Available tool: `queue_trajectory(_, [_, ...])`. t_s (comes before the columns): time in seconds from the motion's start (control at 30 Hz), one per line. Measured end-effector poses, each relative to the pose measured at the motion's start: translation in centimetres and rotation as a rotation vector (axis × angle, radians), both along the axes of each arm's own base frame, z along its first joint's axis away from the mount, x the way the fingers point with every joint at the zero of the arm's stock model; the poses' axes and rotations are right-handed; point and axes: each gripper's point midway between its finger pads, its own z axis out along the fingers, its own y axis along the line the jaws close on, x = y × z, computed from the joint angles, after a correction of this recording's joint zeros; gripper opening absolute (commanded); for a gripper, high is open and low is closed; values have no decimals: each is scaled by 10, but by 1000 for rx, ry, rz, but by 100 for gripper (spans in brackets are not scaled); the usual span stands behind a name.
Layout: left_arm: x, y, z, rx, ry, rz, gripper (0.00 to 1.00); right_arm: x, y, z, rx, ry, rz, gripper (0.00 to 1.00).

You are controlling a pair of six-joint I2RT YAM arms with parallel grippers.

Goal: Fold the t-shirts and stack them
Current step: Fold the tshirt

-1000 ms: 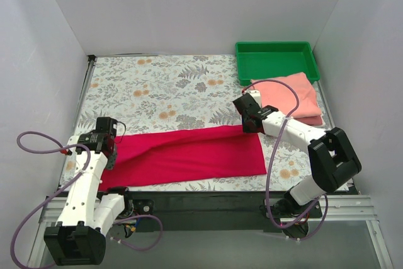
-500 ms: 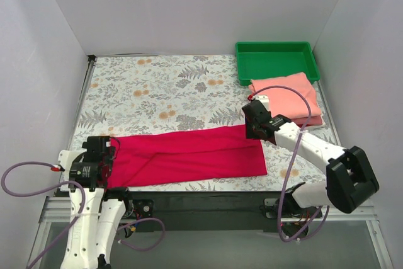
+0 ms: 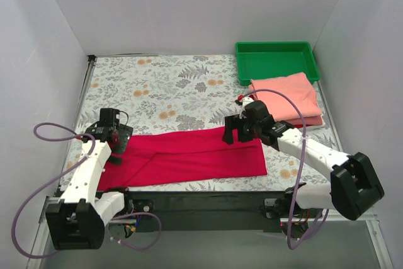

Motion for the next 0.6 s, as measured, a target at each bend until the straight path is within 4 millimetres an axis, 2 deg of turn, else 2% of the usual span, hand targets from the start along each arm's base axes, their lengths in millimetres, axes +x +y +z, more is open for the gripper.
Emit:
queue_trajectory(0.13, [-1, -9, -37, -32, 97, -71, 95, 1, 16, -28, -9, 76, 68, 98])
queue_trajectory(0.27, [-2, -14, -61, -53, 157, -116, 96, 0, 18, -52, -43, 137, 75, 98])
queue_trajectory(0.37, [3, -17, -78, -65, 202, -143, 96, 1, 19, -58, -50, 148, 74, 98])
queue_trajectory(0.5, [17, -20, -82, -81, 253, -186, 96, 4, 19, -60, -46, 136, 68, 98])
queue_trajectory(0.6, [40, -22, -84, -90, 295, -220, 96, 2, 17, -60, -32, 116, 62, 98])
